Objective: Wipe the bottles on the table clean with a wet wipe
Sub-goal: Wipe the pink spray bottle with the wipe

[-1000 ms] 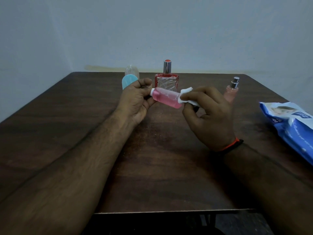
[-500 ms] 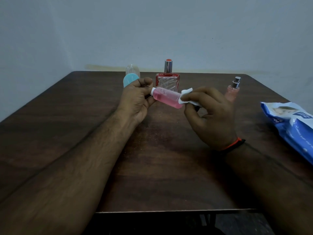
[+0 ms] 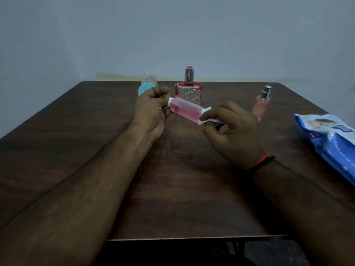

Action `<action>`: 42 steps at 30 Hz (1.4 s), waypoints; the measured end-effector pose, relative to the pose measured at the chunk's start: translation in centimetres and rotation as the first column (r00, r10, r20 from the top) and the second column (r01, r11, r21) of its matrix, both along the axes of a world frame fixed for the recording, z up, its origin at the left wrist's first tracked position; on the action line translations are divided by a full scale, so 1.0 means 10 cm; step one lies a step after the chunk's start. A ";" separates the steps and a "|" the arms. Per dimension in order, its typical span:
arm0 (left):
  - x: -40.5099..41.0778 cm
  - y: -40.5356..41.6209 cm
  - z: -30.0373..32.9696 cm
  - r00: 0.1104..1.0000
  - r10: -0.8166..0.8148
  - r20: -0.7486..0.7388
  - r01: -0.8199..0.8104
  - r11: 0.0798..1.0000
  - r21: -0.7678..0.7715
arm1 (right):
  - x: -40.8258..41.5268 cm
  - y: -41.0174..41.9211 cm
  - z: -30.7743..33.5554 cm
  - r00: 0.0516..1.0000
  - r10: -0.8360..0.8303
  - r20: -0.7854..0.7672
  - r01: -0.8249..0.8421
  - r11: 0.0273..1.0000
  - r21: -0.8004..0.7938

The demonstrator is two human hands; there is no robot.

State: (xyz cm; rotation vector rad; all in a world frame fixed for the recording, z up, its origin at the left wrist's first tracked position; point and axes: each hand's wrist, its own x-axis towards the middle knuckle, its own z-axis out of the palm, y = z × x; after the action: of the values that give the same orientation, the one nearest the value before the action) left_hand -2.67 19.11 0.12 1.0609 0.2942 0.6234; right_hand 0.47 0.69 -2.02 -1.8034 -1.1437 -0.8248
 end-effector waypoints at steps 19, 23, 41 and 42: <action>-0.07 -0.09 -0.02 0.974 -0.220 0.057 0.186 0.918 0.350 | 0.06 0.01 0.02 0.994 0.053 -0.091 -0.052 0.999 0.012; -0.10 -0.20 -0.01 0.961 -0.265 0.085 0.205 0.882 0.424 | 0.07 0.02 0.02 0.996 0.080 -0.051 -0.079 0.997 0.025; 0.17 -0.25 0.11 0.962 -0.233 0.140 0.108 0.800 0.591 | -0.05 -0.01 0.07 0.927 0.337 -0.162 -0.360 0.922 -0.144; 0.23 -0.28 0.14 0.960 -0.244 0.137 0.114 0.789 0.604 | -0.05 -0.01 0.08 0.928 0.342 -0.147 -0.360 0.926 -0.116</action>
State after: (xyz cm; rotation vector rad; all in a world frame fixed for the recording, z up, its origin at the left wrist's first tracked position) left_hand -0.36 16.34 1.48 1.5917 -0.2106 0.6634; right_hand -0.03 0.58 -1.25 -1.6642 -1.4187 -0.4239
